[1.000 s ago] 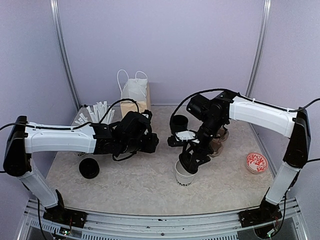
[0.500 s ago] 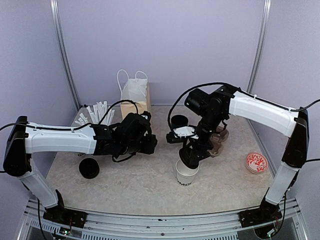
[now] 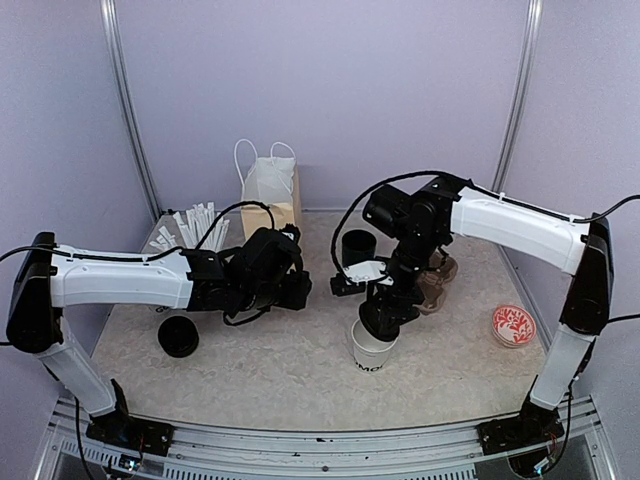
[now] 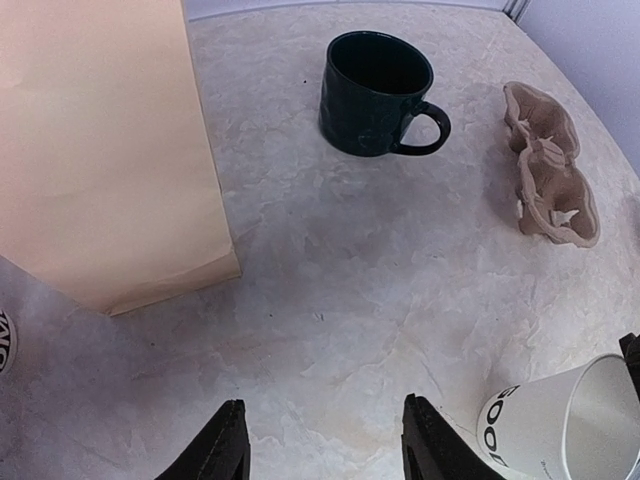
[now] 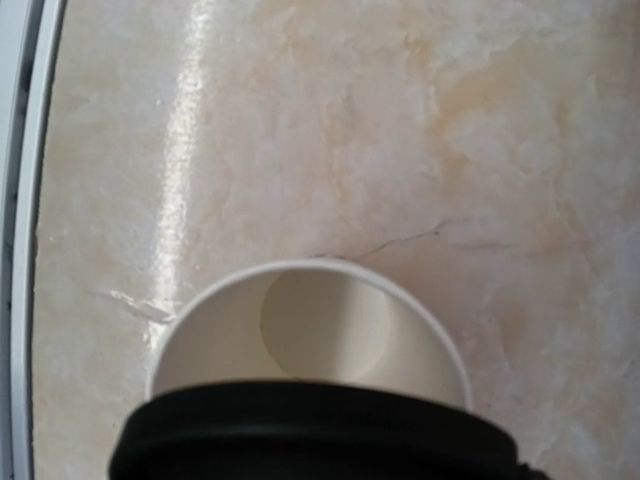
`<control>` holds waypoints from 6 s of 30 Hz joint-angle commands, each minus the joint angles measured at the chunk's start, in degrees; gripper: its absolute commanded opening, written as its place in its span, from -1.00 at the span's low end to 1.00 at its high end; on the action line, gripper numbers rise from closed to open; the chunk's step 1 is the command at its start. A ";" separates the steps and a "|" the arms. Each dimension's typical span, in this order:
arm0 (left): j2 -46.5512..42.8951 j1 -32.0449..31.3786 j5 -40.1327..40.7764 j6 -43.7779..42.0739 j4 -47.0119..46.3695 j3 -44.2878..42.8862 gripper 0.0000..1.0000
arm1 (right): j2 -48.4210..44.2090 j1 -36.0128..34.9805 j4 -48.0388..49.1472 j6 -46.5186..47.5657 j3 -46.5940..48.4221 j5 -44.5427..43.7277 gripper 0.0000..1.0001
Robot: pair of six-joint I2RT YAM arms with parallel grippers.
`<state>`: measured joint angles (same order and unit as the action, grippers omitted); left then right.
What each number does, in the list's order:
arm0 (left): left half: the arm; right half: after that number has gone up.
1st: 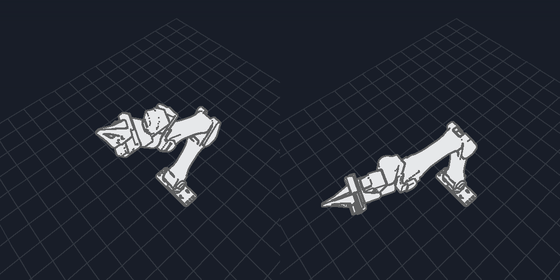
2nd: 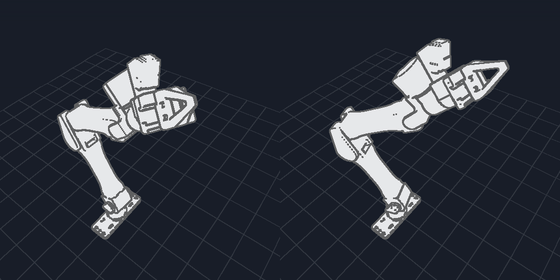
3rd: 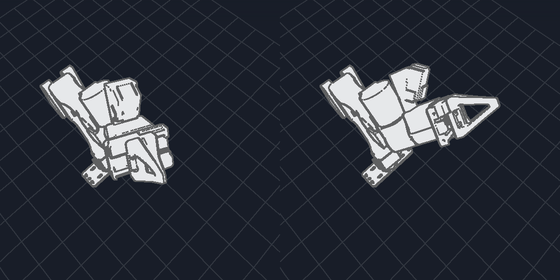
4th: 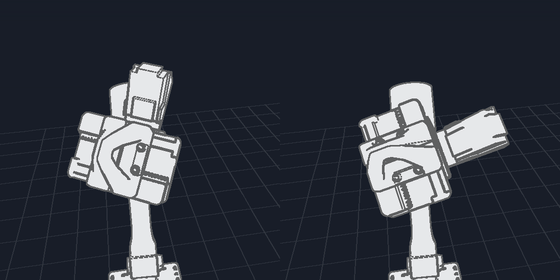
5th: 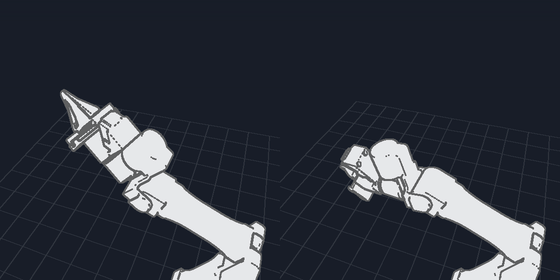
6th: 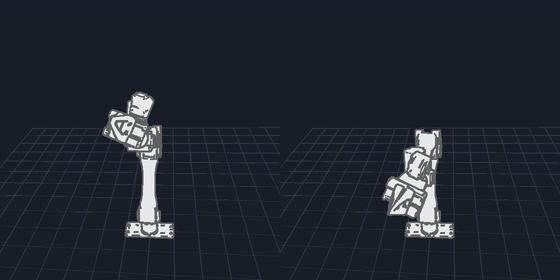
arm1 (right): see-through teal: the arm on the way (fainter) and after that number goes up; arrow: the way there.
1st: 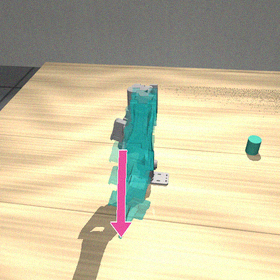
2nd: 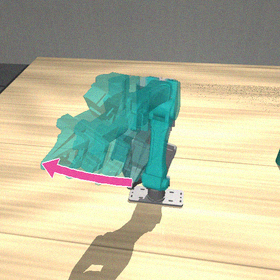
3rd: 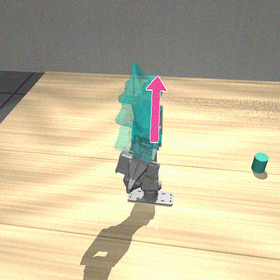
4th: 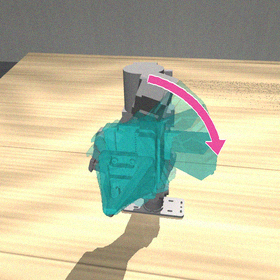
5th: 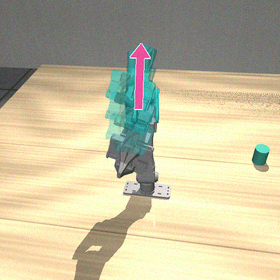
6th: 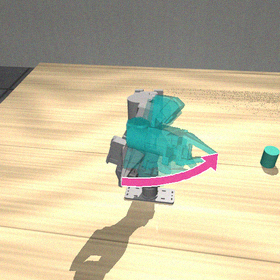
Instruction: Pack the takeout coffee
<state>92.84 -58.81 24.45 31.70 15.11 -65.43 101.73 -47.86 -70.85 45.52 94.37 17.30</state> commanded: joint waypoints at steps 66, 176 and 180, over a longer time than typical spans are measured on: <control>7.32 0.56 -41.79 -2.96 -12.17 -1.93 0.10 | -6.77 20.49 19.94 -21.53 -24.24 31.56 0.47; 7.43 -0.92 -26.91 0.55 -6.16 -2.86 -0.03 | -0.40 12.08 19.27 -18.94 -30.21 35.31 0.13; 3.92 -0.75 -24.75 2.45 -5.27 -0.90 0.02 | -1.36 12.97 20.49 -19.87 -31.30 34.15 0.14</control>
<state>101.23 -59.27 -4.08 32.99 7.09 -67.88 102.43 -35.44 -51.99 25.71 63.94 52.82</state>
